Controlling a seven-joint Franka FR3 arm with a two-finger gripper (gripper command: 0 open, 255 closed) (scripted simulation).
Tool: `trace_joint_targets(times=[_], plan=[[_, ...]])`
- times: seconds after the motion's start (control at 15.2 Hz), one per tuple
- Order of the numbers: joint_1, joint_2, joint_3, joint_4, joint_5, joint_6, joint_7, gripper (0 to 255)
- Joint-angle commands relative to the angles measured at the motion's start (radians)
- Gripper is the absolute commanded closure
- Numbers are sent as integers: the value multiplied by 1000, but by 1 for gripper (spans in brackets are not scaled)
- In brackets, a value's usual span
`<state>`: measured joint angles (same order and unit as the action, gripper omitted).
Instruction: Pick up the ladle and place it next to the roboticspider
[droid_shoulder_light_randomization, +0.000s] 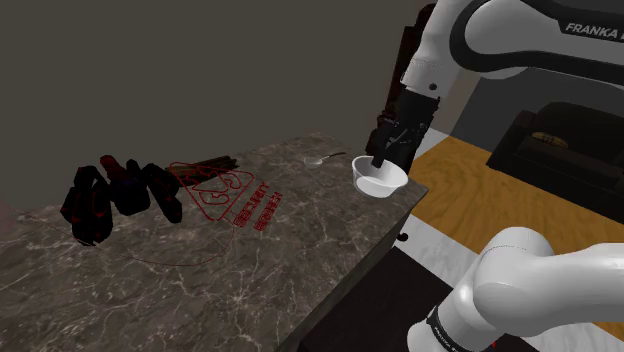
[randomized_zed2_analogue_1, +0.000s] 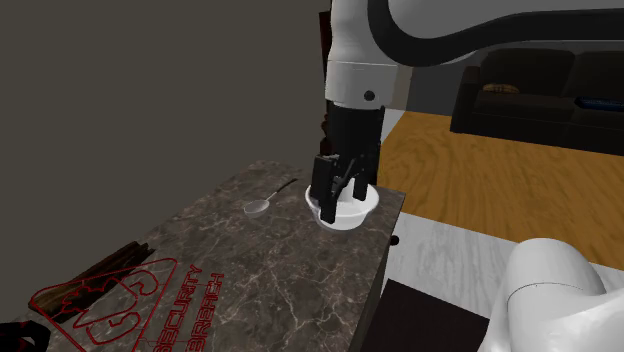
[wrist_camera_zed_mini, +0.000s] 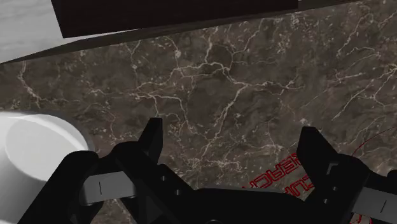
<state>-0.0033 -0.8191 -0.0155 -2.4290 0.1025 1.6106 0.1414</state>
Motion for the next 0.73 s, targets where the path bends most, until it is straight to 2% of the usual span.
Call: trace_joint_targets(times=[0.0, 0.66], plan=[[0, 0, 0, 0, 0, 0, 0, 0], [-97, 351, 55, 106, 33, 277, 272, 0]])
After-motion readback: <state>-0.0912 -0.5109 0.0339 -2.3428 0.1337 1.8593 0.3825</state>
